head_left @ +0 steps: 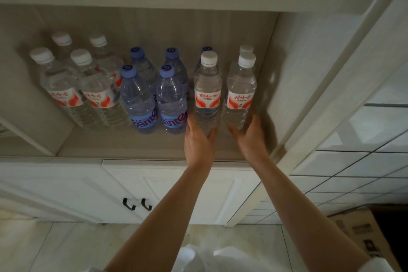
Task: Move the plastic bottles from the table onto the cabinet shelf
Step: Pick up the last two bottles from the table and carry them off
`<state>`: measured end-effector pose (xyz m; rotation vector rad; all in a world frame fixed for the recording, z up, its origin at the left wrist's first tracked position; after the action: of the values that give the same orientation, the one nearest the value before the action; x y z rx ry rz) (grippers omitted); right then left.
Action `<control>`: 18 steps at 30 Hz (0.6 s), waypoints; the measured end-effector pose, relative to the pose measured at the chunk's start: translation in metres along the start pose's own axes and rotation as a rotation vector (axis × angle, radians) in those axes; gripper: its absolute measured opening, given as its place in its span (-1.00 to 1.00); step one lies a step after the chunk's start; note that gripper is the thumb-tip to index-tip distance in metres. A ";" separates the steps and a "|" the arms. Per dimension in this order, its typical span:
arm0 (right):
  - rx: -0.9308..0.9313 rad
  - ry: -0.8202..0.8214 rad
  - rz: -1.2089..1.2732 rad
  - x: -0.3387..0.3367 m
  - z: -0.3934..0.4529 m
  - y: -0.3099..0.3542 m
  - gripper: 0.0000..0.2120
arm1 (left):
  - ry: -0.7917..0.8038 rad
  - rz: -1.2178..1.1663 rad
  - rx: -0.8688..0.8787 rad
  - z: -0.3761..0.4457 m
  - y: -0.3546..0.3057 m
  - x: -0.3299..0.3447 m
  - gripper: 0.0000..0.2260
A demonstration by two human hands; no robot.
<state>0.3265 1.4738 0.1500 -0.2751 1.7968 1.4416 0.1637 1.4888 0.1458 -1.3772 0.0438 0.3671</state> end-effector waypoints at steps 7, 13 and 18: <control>-0.045 0.031 0.122 0.007 -0.052 -0.012 -0.50 | 0.008 -0.081 -0.026 -0.051 0.005 -0.024 -0.57; -0.203 0.109 0.093 0.020 -0.094 0.007 -0.57 | -0.061 -0.070 -0.024 -0.079 0.007 -0.071 -0.79; -0.332 0.221 0.029 0.048 -0.137 0.035 -0.66 | -0.147 0.012 -0.057 -0.109 0.022 -0.137 -0.82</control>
<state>0.2129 1.3774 0.1465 -0.6010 1.7294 1.7877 0.0484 1.3559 0.1366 -1.4027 -0.0808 0.4817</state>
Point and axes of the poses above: each hand's wrist, its own z-axis towards the middle knuckle, its own x-axis out of the palm, y = z × x, the point moved 7 cm from there along z, towards the middle knuckle, and after that the axes turned 12 degrees about -z, right-handed, at the moved point
